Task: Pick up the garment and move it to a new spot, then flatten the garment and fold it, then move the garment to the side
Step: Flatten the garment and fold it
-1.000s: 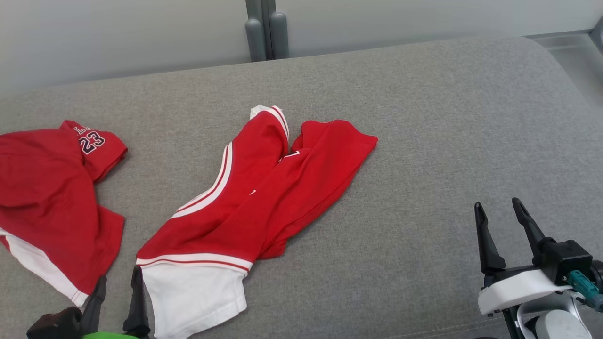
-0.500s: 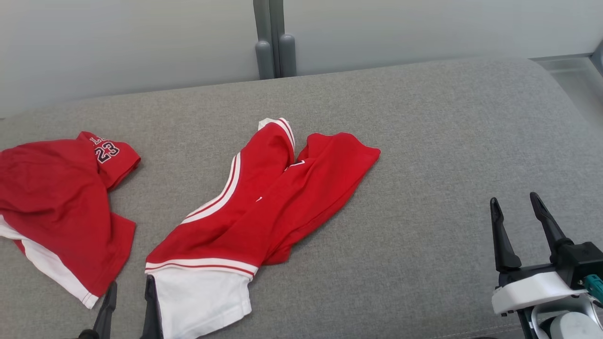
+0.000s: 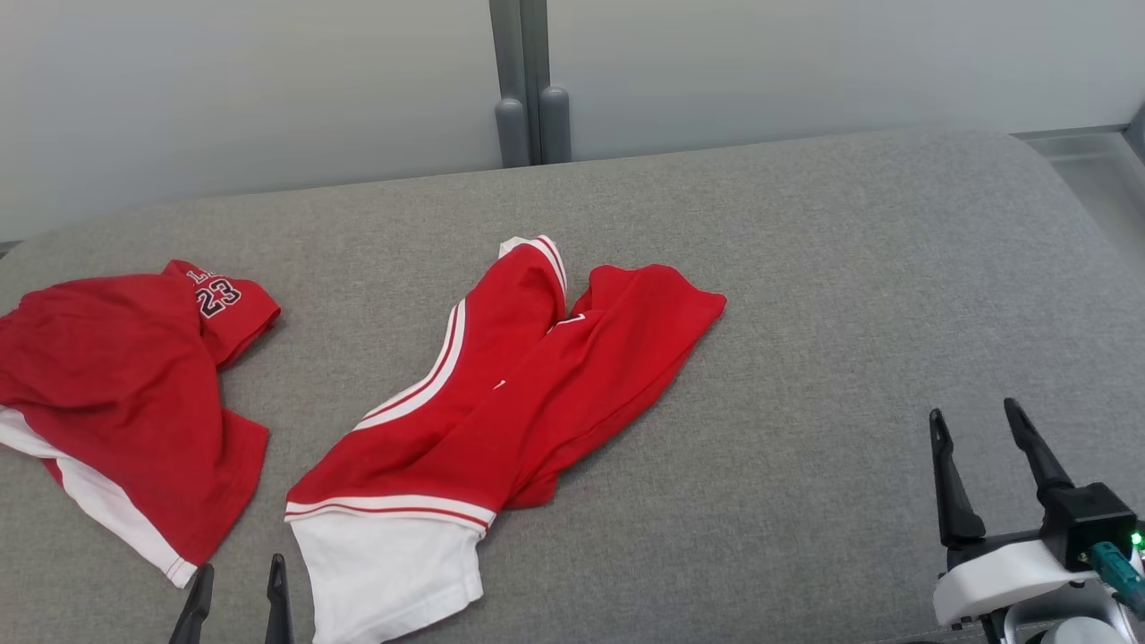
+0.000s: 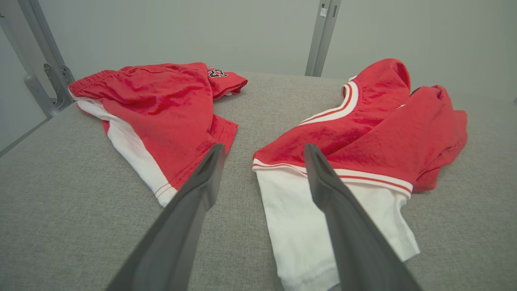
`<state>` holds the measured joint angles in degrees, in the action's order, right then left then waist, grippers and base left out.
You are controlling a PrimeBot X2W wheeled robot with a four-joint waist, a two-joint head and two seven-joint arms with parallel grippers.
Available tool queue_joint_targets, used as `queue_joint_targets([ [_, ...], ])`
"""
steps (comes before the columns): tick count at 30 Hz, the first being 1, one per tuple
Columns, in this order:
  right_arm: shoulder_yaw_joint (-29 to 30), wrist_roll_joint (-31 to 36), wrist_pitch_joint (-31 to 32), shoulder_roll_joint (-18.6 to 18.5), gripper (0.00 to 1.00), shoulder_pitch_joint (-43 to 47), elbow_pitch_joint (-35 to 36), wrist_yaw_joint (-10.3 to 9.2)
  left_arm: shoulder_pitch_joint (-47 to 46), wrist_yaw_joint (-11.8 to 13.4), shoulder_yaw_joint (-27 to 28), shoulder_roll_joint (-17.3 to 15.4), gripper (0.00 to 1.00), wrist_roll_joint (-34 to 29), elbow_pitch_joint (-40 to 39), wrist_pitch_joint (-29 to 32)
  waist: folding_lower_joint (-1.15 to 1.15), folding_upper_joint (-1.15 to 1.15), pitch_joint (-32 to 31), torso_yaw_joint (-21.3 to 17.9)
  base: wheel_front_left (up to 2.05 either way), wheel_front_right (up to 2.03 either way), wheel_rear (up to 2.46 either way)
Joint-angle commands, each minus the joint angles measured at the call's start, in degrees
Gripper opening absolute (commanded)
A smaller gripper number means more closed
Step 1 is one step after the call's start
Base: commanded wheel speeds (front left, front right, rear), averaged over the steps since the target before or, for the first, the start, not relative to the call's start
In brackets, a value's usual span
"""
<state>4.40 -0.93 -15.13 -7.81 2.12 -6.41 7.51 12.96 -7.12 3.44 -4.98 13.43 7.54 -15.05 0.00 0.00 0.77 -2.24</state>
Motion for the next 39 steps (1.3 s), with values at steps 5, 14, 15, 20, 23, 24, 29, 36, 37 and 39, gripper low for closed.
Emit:
queue_joint_targets([
  [5, -2.66, 0.10, -0.02, -0.20, 1.00, 0.42, -2.10, -0.04, -0.63, -0.32, 1.62, 0.50, 1.00, -1.33, -0.10, -0.17, 0.00, 0.00, -0.83, 0.26, 0.00, 0.00, 0.00],
  [14, -5.79, -0.78, -0.02, 0.06, 1.00, -1.97, -3.71, -0.04, -1.56, -0.43, 2.46, 1.33, 1.00, -1.73, 1.06, -0.17, 0.00, 0.00, -0.83, 1.80, 0.00, 0.00, 0.00],
  [15, -5.80, -0.88, -0.02, 0.03, 1.00, -2.04, -3.75, -0.04, -1.76, -0.43, 2.44, 1.38, 1.00, -1.73, 1.14, -0.17, 0.00, 0.00, -0.82, 2.07, 0.00, 0.00, 0.00],
  [20, -6.08, -1.13, -0.02, -0.43, 1.00, -1.68, -4.14, -0.04, -2.37, -0.44, 2.58, 1.52, 1.00, -1.51, 1.36, -0.17, 0.00, 0.00, -0.85, 2.99, 0.00, 0.00, 0.00],
  [23, -6.09, -1.21, -0.02, -0.51, 1.00, -1.60, -4.28, -0.04, -2.33, -0.40, 2.51, 1.62, 1.00, -1.32, 1.32, -0.17, 0.00, 0.00, -0.87, 3.23, 0.00, 0.00, 0.00],
  [24, -6.12, -1.24, -0.02, -0.53, 1.00, -1.60, -4.30, -0.04, -2.29, -0.40, 2.46, 1.64, 1.00, -1.20, 1.31, -0.17, 0.00, 0.00, -0.87, 3.27, 0.00, 0.00, 0.00],
  [29, -6.28, -1.59, -0.02, -0.43, 1.00, -1.62, -4.47, -0.04, -2.12, -0.39, 2.08, 1.73, 1.00, -0.87, 1.39, -0.17, 0.00, 0.00, -0.84, 3.28, 0.00, 0.00, 0.00],
  [36, -6.27, -5.66, -0.02, -0.06, 1.00, -4.14, -5.17, -0.04, -2.00, -0.40, 0.10, 1.80, 1.00, 0.46, 4.59, -0.07, 0.00, 0.00, -0.19, 3.14, 0.00, 0.00, 0.00],
  [37, -6.94, -6.41, -0.02, -0.73, 1.00, -4.91, -5.65, -0.04, -2.26, -0.41, -0.69, 1.70, 1.00, 0.81, 5.41, 0.94, 0.00, 0.00, 0.09, 3.14, 0.00, 0.00, 0.00],
  [39, -9.38, -7.73, -0.02, -3.51, 1.00, -7.50, -7.71, -0.04, -3.57, -0.40, -1.39, 1.56, 1.00, 2.50, 5.90, 4.08, 0.00, 0.00, 1.25, 3.23, 0.00, 0.00, 0.00],
])
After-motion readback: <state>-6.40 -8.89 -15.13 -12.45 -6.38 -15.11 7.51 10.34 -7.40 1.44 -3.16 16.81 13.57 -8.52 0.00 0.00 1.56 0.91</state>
